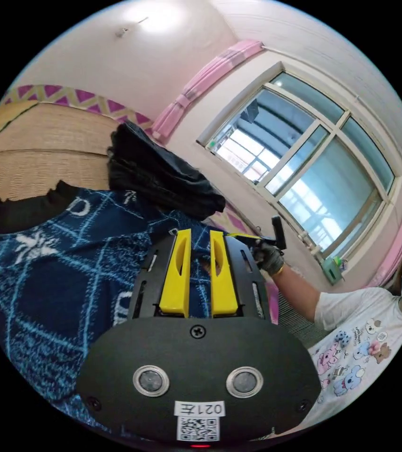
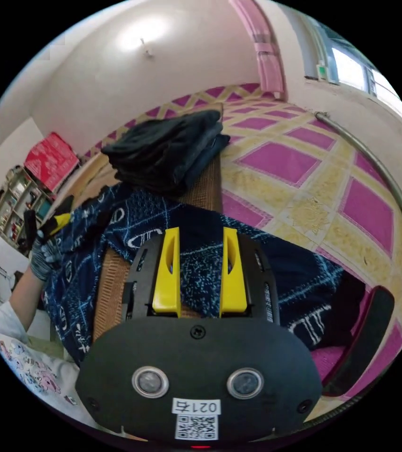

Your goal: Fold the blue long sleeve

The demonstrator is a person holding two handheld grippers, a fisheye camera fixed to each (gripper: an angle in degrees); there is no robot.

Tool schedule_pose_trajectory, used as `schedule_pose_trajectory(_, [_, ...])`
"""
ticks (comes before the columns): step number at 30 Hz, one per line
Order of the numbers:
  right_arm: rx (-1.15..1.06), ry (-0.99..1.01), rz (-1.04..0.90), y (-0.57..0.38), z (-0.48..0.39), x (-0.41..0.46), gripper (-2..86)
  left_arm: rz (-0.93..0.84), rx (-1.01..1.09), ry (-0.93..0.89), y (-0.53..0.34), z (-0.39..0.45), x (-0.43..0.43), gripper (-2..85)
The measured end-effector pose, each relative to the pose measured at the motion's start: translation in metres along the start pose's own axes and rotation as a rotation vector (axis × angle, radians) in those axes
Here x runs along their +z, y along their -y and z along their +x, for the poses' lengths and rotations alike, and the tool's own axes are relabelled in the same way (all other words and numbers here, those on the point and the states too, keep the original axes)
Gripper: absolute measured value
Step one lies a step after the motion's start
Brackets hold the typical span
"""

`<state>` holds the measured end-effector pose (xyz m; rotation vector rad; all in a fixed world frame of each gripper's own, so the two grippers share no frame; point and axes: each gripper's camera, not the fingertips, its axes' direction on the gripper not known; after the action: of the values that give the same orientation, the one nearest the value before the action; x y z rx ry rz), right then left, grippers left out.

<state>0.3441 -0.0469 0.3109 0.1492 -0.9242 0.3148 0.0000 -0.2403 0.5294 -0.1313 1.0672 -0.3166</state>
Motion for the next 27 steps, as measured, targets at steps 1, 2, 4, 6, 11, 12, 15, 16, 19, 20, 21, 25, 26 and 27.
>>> schedule_pose_trajectory(1, [0.028,0.001,0.034,-0.006,0.015,-0.021,13.3,-0.069,-0.027,0.074,-0.003,-0.012,0.006,5.2])
schedule_pose_trajectory(2, [0.063,-0.005,0.055,-0.013,0.032,-0.041,13.4,-0.107,-0.037,0.109,-0.004,-0.017,0.011,5.1])
schedule_pose_trajectory(4, [0.124,-0.028,0.08,-0.026,0.057,-0.069,13.5,-0.224,-0.04,0.088,-0.013,-0.036,0.04,4.9])
schedule_pose_trajectory(6, [0.214,-0.065,0.113,-0.045,0.085,-0.096,13.5,-0.254,-0.055,0.051,-0.013,-0.044,0.053,4.7])
schedule_pose_trajectory(11, [0.563,-0.026,0.17,-0.113,0.169,-0.123,13.5,-0.158,0.038,-0.011,-0.013,-0.038,0.05,0.8])
schedule_pose_trajectory(12, [0.593,-0.002,0.177,-0.119,0.175,-0.121,13.5,-0.138,0.048,-0.065,-0.013,-0.039,0.051,0.7])
schedule_pose_trajectory(15, [0.701,0.103,0.2,-0.142,0.188,-0.101,13.6,-0.303,-0.02,-0.043,-0.019,-0.059,0.081,2.0])
schedule_pose_trajectory(16, [0.732,0.125,0.207,-0.147,0.189,-0.091,13.6,-0.277,-0.042,-0.074,-0.019,-0.067,0.078,1.8])
schedule_pose_trajectory(19, [0.81,0.134,0.261,-0.153,0.194,-0.07,13.2,-0.261,-0.042,-0.09,-0.023,-0.076,0.072,0.9])
schedule_pose_trajectory(20, [0.834,0.128,0.287,-0.152,0.197,-0.063,12.6,-0.256,-0.037,-0.092,-0.024,-0.077,0.07,0.8])
schedule_pose_trajectory(21, [0.843,0.126,0.298,-0.151,0.199,-0.058,12.2,-0.243,-0.028,-0.091,-0.026,-0.078,0.065,0.6])
schedule_pose_trajectory(25, [0.897,0.082,0.283,-0.134,0.211,-0.017,5.9,-0.158,0.005,-0.081,-0.036,-0.078,0.04,-0.5])
schedule_pose_trajectory(26, [0.887,0.063,0.296,-0.131,0.21,-0.009,2.4,-0.139,0.005,-0.084,-0.038,-0.078,0.034,-0.6])
schedule_pose_trajectory(27, [0.866,0.057,0.313,-0.128,0.206,-0.008,2.0,-0.105,0.002,-0.099,-0.043,-0.077,0.021,-0.8])
